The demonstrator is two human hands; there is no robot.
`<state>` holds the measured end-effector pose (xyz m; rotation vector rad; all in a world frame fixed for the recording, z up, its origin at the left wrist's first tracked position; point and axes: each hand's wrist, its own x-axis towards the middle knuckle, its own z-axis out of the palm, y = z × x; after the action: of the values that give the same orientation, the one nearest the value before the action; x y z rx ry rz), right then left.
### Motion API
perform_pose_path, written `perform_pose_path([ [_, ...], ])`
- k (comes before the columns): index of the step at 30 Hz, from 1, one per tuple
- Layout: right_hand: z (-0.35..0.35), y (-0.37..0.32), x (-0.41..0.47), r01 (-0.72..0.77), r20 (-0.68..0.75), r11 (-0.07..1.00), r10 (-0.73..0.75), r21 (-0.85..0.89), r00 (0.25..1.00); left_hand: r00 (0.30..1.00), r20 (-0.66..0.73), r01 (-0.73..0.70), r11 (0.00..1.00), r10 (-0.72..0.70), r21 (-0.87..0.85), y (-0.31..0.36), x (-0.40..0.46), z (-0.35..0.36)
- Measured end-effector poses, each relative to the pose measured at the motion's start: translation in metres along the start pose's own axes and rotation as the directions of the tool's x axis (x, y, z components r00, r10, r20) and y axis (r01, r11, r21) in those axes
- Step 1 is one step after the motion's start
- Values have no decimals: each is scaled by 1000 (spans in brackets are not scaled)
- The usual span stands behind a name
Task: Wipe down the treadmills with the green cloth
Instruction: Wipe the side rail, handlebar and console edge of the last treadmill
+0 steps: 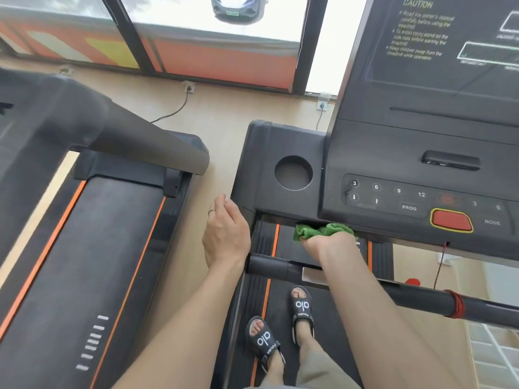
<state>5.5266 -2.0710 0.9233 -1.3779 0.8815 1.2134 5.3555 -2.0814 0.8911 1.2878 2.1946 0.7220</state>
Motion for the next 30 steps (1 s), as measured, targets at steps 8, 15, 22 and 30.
perform_pose_path([
  [8, 7, 61, -28, -35, 313, 931, 157, -363, 937, 959, 80, 270, 796, -271, -542, 0, 7, -15],
  [15, 52, 35, -33, 964, 886, -143, -441, -225, 142, 915, 197, 386, 621, -352, -682, -22, 8, -56],
  [22, 52, 90, 12, 565, 954, -774, 281, 288, -102, 896, 259, 438, 628, -360, -644, -47, -11, -64],
  [30, -86, 116, 3, 541, 737, -531, 611, 652, -288, 919, 197, 386, 685, -340, -618, -57, -15, -71],
])
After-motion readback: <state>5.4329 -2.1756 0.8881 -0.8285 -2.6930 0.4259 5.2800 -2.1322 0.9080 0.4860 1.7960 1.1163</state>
